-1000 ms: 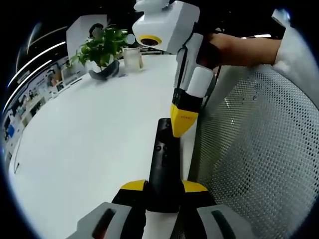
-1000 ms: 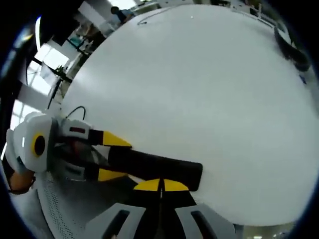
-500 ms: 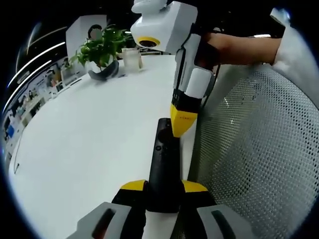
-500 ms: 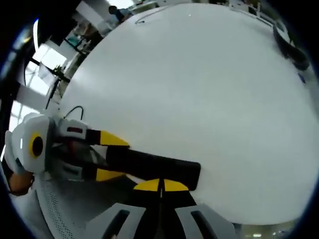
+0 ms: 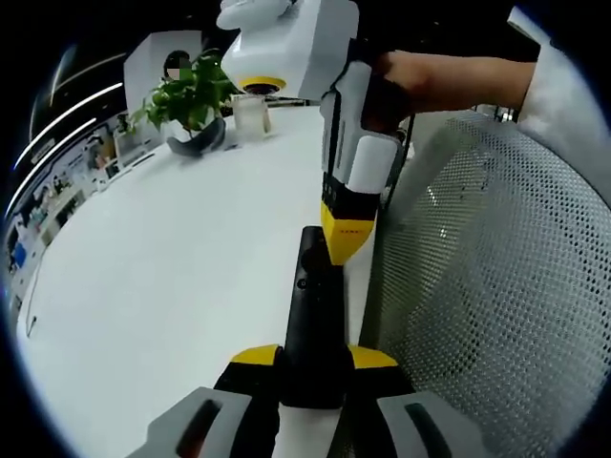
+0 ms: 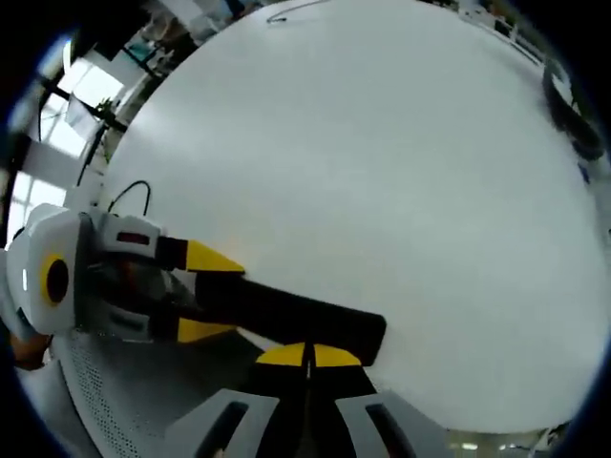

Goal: Press the specified remote control buttons in sequence, fully releasing each button before pressing the next.

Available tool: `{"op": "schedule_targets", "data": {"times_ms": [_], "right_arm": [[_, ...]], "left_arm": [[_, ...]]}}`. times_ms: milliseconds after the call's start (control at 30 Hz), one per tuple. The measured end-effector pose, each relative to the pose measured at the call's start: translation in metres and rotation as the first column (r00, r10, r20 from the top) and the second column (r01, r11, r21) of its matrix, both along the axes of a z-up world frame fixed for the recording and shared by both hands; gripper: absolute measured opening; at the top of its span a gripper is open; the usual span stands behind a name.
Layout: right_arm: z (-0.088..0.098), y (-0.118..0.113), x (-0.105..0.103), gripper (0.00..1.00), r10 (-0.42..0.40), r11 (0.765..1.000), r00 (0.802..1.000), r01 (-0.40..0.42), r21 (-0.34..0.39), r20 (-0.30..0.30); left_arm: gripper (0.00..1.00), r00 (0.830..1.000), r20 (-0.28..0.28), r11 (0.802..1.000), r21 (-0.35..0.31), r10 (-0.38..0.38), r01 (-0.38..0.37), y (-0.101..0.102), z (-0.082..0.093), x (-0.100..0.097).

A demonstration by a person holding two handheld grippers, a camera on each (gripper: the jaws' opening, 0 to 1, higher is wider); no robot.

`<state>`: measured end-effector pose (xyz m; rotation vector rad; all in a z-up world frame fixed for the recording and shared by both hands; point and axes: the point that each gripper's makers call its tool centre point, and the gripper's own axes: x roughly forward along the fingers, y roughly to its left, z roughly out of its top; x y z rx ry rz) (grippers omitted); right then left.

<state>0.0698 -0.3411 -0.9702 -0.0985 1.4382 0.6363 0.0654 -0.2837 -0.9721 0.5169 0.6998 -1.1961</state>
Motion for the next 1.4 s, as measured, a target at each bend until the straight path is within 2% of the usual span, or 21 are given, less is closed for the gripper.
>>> {"op": "schedule_targets", "data": {"times_ms": [467,767,900,1033,1100,1400], "right_arm": [[0.002,0.0,0.0,0.0,-0.098,0.993,0.994,0.101,0.068,-0.04],[0.003,0.001,0.001,0.0,-0.079,0.995,0.997,0.08,0.067,-0.015],[0.006,0.001,0.007,0.0,-0.096,0.992,0.995,0.093,0.084,0.032],[0.006,0.007,0.01,0.0,-0.09,0.991,0.996,0.087,0.099,0.024],[0.004,0.008,0.01,0.0,-0.066,0.995,0.997,0.064,0.082,0.028],[0.005,0.006,0.013,0.0,-0.069,0.994,0.997,0.067,0.087,0.025]], "left_arm": [[0.24,1.0,0.001,1.0,-0.003,-0.018,0.018,0.0,0.0,0.0],[0.24,1.0,-0.001,1.0,0.001,-0.015,0.015,0.0,0.0,-0.001],[0.24,1.0,0.0,1.0,0.003,-0.016,0.016,0.0,0.0,-0.001],[0.24,1.0,0.001,1.0,0.001,-0.018,0.018,0.0,0.0,-0.001],[0.24,1.0,0.001,1.0,0.001,-0.017,0.017,0.0,0.0,-0.001],[0.24,1.0,-0.002,1.0,-0.01,-0.012,0.012,0.0,0.0,-0.002]]}}
